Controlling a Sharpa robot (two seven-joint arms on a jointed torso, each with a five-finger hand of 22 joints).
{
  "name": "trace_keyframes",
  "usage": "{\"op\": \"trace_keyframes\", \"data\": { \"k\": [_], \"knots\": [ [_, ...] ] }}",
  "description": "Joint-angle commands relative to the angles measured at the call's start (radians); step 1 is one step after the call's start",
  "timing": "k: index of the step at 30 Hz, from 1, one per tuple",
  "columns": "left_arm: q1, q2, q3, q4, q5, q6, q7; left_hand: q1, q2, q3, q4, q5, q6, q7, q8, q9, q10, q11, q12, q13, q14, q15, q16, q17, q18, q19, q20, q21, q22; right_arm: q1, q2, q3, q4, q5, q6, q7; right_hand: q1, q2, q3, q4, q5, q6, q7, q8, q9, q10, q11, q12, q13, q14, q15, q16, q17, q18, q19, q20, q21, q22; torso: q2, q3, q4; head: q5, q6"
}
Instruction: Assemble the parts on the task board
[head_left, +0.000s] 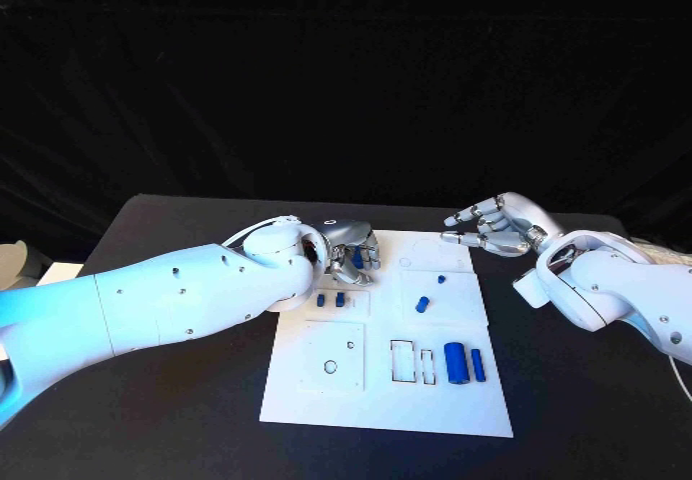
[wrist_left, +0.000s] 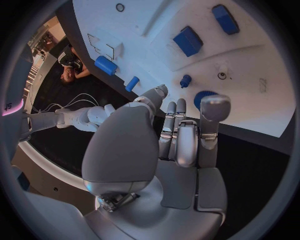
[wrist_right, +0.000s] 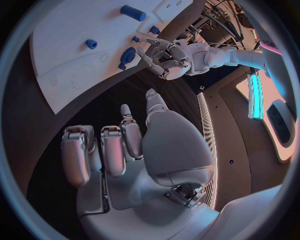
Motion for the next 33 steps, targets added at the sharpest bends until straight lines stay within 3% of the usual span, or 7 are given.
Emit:
{"op": "trace_keyframes", "data": {
  "k": [1,10,13,20,33],
  "knots": [
    [0.0,0.009,0.0,-0.01,-0.029,0.066,-0.006,-0.009,0.005,-0.008,0.002,-0.004,0.009,-0.001,-0.007,-0.003,0.01,0.001,-0.007,-0.007,0.035,-0.001,0.008,0.008,-0.021,0.012,0.001,0.018,0.014,-0.001,0.003,0.0,0.002,-0.001,0.005,0.012,0.006,0.003,-0.008,0.0,0.007,0.0,-0.002,0.001,0.0,-0.004,0.001,-0.005,0.102,0.069,-0.002,-0.004,0.118,0.02,0.044,-0.003,-0.005,0.156,-0.001,0.0,0.0005,0.0,-0.002],
    [-0.003,0.022,0.001,-0.03,-0.036,0.068,-0.022,-0.004,0.014,-0.003,0.0,-0.003,0.025,-0.002,-0.016,-0.008,0.037,-0.002,-0.016,-0.022,0.046,-0.004,0.021,0.021,-0.029,0.027,-0.002,0.073,0.054,-0.001,0.006,0.0,0.001,-0.001,0.009,0.013,0.007,0.004,-0.008,0.0,0.009,0.0,-0.002,0.002,0.0,-0.003,0.001,-0.002,0.103,0.07,-0.002,-0.003,0.121,0.02,0.045,-0.003,-0.004,0.157,-0.001,-0.0013,0.001,0.002,-0.003],
    [-0.003,0.025,0.001,-0.036,-0.037,0.061,-0.026,0.0,0.019,0.003,-0.002,-0.002,0.03,-0.002,-0.02,-0.01,0.043,-0.003,-0.022,-0.029,0.047,-0.004,0.021,0.02,-0.029,0.028,-0.003,0.077,0.059,-0.001,0.006,0.0,0.0,-0.002,0.009,0.013,0.007,0.004,-0.008,0.0,0.009,0.0,-0.002,0.002,0.0,-0.003,0.001,-0.002,0.103,0.07,-0.002,-0.003,0.121,0.02,0.045,-0.003,-0.004,0.157,-0.001,0.0004,0.0007,0.004,-0.003],
    [-0.004,0.034,0.001,-0.049,-0.038,0.06,-0.029,0.009,0.028,0.019,-0.007,-0.002,0.041,0.0,-0.026,-0.013,0.057,-0.002,-0.034,-0.041,0.05,-0.003,0.025,0.022,-0.032,0.031,-0.003,0.091,0.07,-0.001,0.008,0.0,0.0,-0.002,0.01,0.013,0.007,0.004,-0.008,0.0,0.009,0.0,-0.002,0.002,0.0,-0.003,0.001,-0.002,0.103,0.07,-0.002,-0.003,0.121,0.02,0.045,-0.003,-0.004,0.157,-0.001,-0.0001,-0.0003,0.006,-0.003],
    [-0.009,0.042,0.001,-0.057,-0.038,0.11,-0.052,0.009,0.032,0.029,-0.008,-0.002,0.052,0.001,-0.03,-0.015,0.07,-0.002,-0.041,-0.049,0.05,-0.003,0.025,0.019,-0.032,0.031,-0.004,0.095,0.075,-0.001,0.007,0.0,0.001,-0.001,0.011,0.013,0.007,0.004,-0.008,0.0,0.009,0.0,-0.002,0.002,0.0,-0.003,0.001,-0.002,0.103,0.07,-0.002,-0.003,0.121,0.02,0.045,-0.003,-0.004,0.157,-0.001,0.0009,0.0009,0.007,-0.007]
  ]
}}
